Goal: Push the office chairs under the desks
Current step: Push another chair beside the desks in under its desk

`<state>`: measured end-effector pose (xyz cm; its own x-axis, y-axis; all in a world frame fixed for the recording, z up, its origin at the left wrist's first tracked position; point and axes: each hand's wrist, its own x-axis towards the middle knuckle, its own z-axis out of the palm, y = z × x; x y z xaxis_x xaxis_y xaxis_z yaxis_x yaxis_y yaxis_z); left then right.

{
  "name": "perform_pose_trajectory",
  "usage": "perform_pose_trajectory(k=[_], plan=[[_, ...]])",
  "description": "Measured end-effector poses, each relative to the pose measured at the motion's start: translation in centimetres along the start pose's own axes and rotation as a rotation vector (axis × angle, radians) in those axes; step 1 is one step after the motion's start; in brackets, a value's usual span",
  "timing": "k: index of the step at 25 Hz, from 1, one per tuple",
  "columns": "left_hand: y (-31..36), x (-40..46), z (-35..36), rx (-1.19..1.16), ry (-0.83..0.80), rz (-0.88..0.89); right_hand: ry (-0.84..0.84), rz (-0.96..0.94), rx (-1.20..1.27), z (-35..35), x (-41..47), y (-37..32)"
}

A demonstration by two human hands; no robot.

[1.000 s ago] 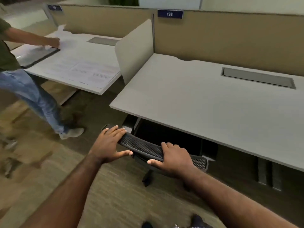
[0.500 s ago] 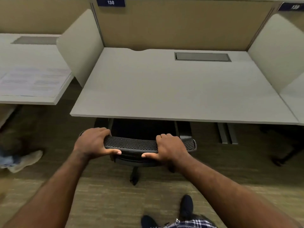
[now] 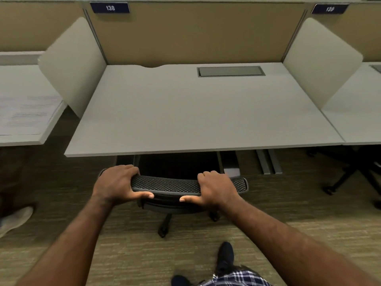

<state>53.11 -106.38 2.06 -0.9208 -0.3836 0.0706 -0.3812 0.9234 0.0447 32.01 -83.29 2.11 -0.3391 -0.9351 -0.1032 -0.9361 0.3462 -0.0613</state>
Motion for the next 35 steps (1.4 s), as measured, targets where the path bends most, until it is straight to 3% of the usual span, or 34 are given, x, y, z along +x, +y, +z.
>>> perform_pose_trajectory(k=[9,24,35], plan=[[6.2,5.2,1.5,0.003,0.036,0.000,0.010,0.019,-0.056,-0.5,-1.1,7.9],[15.5,15.8,2.8,-0.028,0.011,-0.142,0.036,-0.091,-0.080,-1.7,2.1,23.3],[17.1,19.1,3.9,-0.008,0.040,-0.180,0.061,-0.125,-0.105,-1.2,3.9,27.3]])
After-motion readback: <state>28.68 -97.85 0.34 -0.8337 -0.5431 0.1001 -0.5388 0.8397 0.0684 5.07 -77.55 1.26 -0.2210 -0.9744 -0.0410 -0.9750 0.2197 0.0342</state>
